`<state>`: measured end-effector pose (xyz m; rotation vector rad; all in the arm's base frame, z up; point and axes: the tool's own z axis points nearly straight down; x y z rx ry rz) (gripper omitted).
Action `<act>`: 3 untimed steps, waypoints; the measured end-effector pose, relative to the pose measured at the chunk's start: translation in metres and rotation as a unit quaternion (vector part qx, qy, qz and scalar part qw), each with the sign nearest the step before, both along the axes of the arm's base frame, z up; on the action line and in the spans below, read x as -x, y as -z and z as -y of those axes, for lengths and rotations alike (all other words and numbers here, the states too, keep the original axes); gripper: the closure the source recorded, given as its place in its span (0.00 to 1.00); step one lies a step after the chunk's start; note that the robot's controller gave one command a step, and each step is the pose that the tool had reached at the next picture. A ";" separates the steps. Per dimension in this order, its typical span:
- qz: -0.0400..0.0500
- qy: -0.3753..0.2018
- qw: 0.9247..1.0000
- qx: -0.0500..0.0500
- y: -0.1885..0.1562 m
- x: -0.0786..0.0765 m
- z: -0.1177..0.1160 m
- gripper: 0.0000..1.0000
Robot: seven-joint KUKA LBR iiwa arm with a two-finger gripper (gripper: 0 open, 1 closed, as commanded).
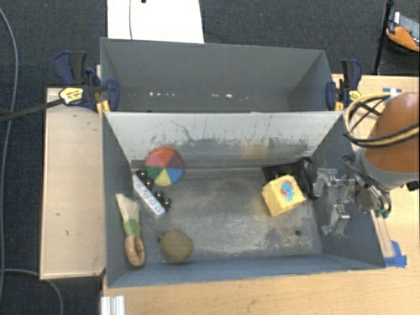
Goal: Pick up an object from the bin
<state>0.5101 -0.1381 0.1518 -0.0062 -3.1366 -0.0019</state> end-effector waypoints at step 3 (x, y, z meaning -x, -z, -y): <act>0.005 -0.044 0.999 0.001 0.072 -0.030 -0.017 0.00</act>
Offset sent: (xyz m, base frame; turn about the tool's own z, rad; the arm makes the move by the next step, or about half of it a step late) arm 0.0475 -0.0011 -0.0818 -0.1047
